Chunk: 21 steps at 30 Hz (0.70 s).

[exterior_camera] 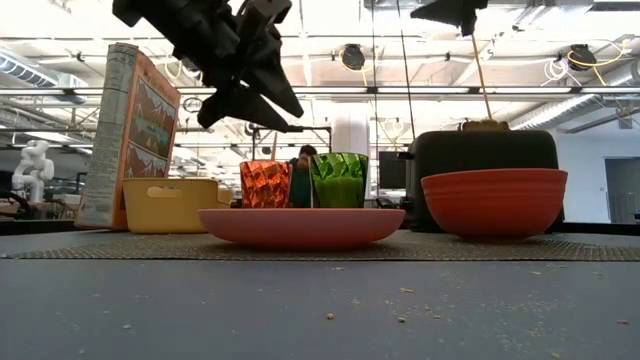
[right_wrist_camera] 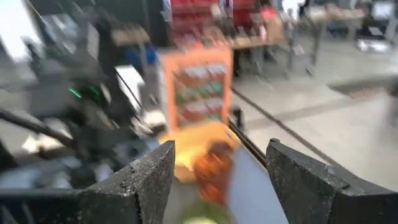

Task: Arrange a breakfast setting
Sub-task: Put the toasted bread on the pink plate

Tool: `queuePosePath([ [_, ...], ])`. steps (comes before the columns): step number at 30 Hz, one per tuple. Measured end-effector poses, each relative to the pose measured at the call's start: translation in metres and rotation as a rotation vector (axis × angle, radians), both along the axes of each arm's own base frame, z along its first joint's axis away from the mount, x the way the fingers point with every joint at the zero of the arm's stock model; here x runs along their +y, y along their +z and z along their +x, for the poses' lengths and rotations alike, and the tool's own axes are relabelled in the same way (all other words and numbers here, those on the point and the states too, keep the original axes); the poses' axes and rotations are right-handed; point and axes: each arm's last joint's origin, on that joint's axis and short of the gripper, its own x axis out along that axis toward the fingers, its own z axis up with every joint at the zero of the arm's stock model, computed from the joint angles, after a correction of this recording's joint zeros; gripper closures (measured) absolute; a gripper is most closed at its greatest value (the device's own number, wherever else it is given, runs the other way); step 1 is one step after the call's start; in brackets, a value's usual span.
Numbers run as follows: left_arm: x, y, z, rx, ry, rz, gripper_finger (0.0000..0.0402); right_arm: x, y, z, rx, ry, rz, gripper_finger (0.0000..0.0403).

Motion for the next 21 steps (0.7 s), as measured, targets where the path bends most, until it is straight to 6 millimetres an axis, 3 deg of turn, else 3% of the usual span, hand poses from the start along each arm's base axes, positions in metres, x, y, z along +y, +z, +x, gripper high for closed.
queuePosePath([
  [10,-0.001,0.0,0.0,0.002,-0.003,0.002,0.025,-0.041,0.022,-0.01,0.54,-0.307,-0.035,0.0161],
  [21,0.0,0.0,0.0,0.007,-0.018,0.021,0.025,-0.072,-0.009,-0.033,0.982,-0.384,0.124,0.0161],
])
